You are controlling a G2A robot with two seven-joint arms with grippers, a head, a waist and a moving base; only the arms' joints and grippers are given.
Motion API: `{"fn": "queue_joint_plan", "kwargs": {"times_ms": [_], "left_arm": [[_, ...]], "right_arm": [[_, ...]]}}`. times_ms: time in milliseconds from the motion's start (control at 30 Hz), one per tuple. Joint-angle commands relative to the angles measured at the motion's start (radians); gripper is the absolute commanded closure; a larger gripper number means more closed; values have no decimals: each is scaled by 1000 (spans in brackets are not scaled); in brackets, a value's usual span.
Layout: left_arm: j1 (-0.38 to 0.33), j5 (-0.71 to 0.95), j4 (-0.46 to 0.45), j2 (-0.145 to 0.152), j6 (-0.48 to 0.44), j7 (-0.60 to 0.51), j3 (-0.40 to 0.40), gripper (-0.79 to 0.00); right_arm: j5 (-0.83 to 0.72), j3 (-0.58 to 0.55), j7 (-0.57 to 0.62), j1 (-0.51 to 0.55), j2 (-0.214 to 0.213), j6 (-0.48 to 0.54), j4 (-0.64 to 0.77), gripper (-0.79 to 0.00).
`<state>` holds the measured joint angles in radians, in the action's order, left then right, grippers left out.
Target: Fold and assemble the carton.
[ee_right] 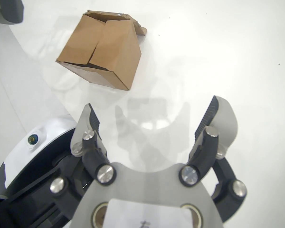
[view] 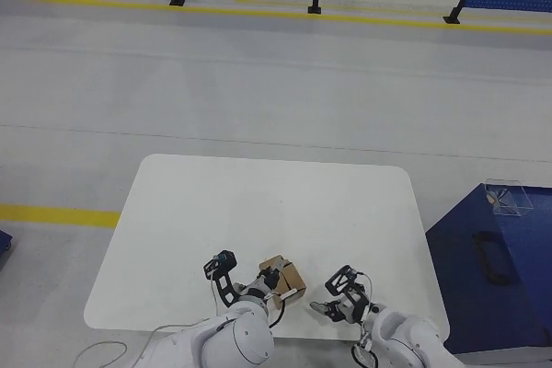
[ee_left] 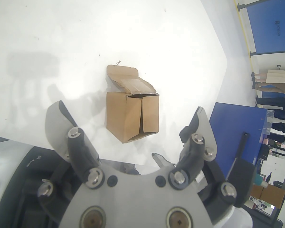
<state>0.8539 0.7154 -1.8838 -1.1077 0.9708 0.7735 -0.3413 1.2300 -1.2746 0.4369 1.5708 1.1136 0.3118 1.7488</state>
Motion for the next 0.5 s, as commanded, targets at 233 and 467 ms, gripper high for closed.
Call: {"fn": "queue_joint_plan", "kwargs": {"times_ms": [233,467], "left_arm": [[0,0,0,0,0,0,0,-785],[0,0,0,0,0,0,0,-785]], "right_arm": [[-1,194,-25,-221,58,-205,-205,-785],[-44,278,-63,-352,104,-330,-322,-785]]}}
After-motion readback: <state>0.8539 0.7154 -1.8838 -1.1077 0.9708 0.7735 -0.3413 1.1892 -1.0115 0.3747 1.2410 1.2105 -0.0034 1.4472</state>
